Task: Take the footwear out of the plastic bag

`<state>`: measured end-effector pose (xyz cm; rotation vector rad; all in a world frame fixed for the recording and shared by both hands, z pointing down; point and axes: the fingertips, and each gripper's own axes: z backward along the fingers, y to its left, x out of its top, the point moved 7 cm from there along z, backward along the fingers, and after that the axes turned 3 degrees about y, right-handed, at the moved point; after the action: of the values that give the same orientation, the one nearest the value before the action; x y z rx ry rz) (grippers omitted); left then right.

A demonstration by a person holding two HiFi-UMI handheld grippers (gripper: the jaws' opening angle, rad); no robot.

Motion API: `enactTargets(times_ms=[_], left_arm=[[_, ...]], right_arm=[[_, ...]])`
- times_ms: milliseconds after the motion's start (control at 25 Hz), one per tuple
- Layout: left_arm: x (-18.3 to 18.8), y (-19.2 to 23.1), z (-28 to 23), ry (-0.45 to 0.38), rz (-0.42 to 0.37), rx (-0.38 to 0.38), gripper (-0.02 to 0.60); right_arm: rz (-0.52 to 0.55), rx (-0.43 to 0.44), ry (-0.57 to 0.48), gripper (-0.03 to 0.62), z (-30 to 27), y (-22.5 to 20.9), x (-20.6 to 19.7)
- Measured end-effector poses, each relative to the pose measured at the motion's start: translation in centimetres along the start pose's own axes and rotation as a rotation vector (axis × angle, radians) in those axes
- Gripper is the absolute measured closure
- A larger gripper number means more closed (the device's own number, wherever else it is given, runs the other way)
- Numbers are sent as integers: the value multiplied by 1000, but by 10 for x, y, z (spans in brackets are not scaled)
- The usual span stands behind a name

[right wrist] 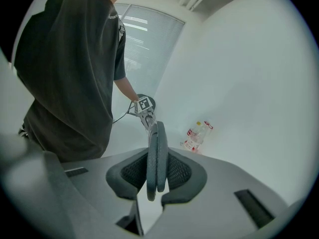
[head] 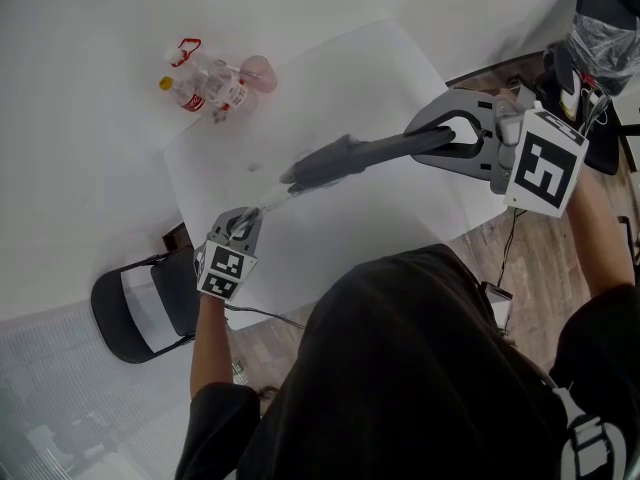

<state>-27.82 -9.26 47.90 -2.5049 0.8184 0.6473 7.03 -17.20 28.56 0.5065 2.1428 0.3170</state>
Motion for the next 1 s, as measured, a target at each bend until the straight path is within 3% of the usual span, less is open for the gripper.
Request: enactTargets(times_ms=[160,520,800,1000], left_arm=[[-6,-1,2,0,49,-9,558],[-22,7,9,-49,268,9,559],[-9,19,15,-114,409,96,558],[27,19,27,-186,480,240,559]], right_arm=[[-16,-24,-9,519,9,-4,-3],[-82,-151,-51,519,31,-19,-11],[-183,-405,-88,519,33,-36,-15],[-279,-618,-131,519,26,-38,-11]])
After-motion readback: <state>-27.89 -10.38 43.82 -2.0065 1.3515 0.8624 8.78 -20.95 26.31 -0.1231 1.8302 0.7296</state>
